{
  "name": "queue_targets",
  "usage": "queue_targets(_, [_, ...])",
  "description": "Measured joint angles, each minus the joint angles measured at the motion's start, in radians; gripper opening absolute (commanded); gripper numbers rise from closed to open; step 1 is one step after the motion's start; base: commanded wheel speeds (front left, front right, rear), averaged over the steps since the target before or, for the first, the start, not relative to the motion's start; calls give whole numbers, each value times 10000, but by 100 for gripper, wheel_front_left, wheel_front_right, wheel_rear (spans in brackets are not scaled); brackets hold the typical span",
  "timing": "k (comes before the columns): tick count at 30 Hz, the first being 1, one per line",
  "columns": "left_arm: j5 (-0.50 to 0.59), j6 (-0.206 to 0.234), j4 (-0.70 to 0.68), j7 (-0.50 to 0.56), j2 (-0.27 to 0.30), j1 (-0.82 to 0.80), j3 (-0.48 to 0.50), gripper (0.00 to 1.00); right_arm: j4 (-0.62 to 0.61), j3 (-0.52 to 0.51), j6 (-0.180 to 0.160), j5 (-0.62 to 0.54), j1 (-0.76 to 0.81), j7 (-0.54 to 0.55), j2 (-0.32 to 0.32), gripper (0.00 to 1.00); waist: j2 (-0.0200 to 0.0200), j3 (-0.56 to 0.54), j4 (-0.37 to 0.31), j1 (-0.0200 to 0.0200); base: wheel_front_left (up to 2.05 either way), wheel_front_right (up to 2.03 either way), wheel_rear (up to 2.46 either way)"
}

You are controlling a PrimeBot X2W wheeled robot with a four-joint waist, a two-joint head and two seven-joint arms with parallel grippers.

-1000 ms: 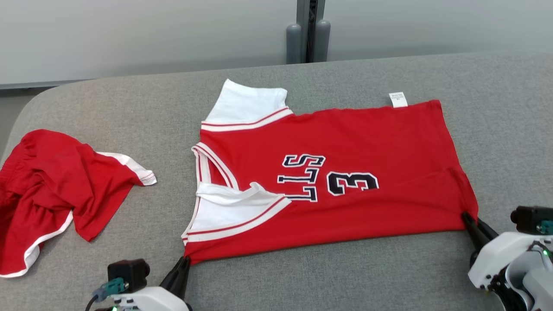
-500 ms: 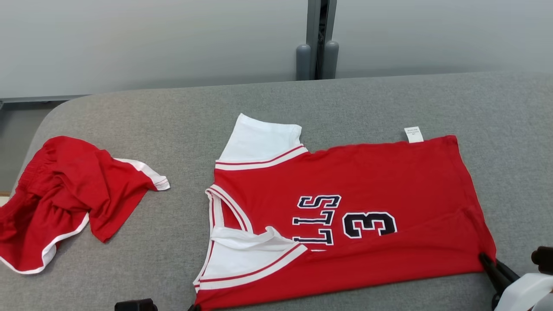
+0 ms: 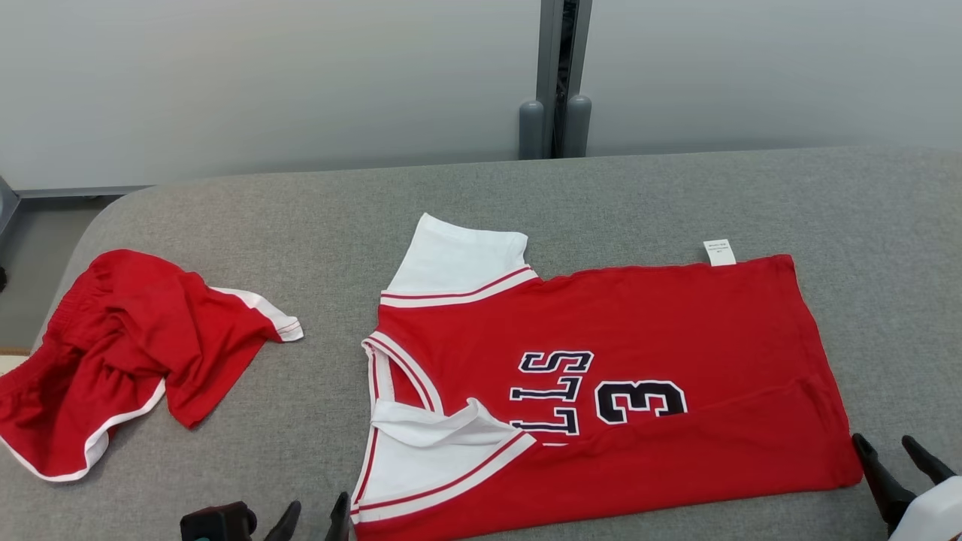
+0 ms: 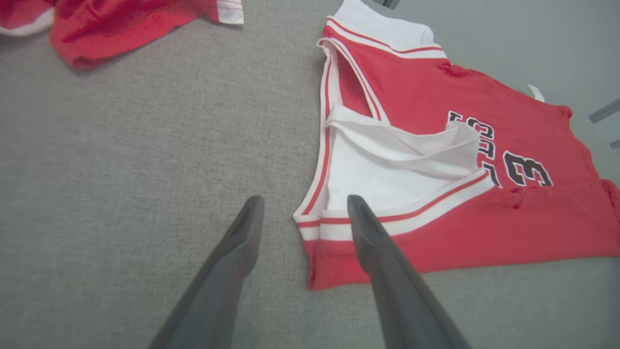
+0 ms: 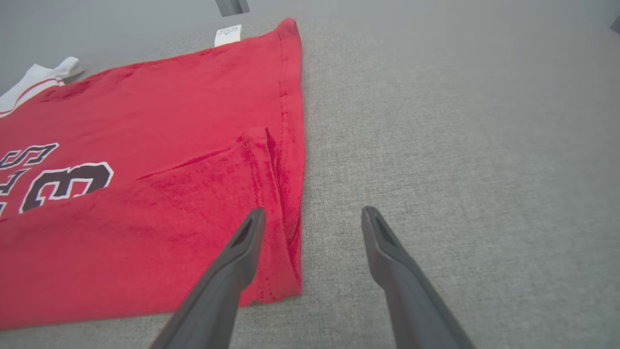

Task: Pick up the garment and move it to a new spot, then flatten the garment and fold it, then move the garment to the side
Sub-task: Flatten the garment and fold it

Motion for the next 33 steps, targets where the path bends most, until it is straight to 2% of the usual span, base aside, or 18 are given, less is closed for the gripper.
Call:
queue_targets(5, [301,242,-232,-648,107,-251,366,100,-360,-932,0,-886,63,-100,23,100,0,-222,-75,0,0,0,0])
queue_targets(8, [426,209,-435,-1193,98,-497,529,100,-1039,-1676,0,-1662,138,-142,267,100,0,-316,-153,0,0,0,0])
queue_targets(13, [853,113,-523,-2232,-58,-1011,642,100,-2316,-2941,0,-3195,527,-169,980,100,0,-267,-296,0,0,0,0])
queue_targets(17, [1049,27,-113,-2686,-414,-1546,430,100,-3359,-3708,0,-4456,916,-169,1914,100,0,-191,-385,0,0,0,0])
queue_targets(25, [1496,4,447,-3183,-767,-2373,140,100,-4521,-4126,0,-5728,1389,-169,2953,100,0,-138,-583,0,0,0,0])
queue_targets(30, [1536,-23,832,-3438,-899,-2450,157,100,-4800,-4364,0,-5925,1698,-169,3308,100,0,-137,-712,0,0,0,0])
queue_targets(33, [1536,-213,1386,-3331,-928,-2893,79,100,-4750,-4247,0,-5952,1780,-169,3446,100,0,-159,-773,0,0,0,0])
